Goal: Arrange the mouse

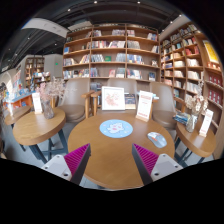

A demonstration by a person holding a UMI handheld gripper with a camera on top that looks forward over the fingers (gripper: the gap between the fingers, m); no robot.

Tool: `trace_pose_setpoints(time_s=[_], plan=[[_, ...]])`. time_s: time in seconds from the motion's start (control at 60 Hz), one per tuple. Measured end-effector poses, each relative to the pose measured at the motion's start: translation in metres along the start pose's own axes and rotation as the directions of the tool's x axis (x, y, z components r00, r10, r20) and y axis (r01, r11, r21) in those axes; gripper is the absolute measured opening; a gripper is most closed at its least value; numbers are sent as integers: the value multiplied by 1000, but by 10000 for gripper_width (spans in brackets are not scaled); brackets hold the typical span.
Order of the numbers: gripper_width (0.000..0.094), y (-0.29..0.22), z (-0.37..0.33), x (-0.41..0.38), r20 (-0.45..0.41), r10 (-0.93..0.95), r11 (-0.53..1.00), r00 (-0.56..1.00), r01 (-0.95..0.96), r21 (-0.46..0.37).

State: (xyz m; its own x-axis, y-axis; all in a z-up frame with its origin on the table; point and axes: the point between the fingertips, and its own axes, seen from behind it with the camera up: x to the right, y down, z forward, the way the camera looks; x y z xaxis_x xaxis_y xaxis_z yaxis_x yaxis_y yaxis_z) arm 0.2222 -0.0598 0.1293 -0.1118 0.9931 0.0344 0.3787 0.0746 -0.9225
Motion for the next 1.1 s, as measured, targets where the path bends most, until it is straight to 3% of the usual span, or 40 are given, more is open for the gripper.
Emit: trace_pose_setpoints(time_s=[0.417, 0.783, 1.1], plan=[[853, 28, 25, 153, -167, -30, 999, 986, 24, -35], [856, 48, 57, 226, -212, 11, 1000, 977, -16, -23], [852, 64, 109, 255, -235, 36, 996, 971, -53, -67]])
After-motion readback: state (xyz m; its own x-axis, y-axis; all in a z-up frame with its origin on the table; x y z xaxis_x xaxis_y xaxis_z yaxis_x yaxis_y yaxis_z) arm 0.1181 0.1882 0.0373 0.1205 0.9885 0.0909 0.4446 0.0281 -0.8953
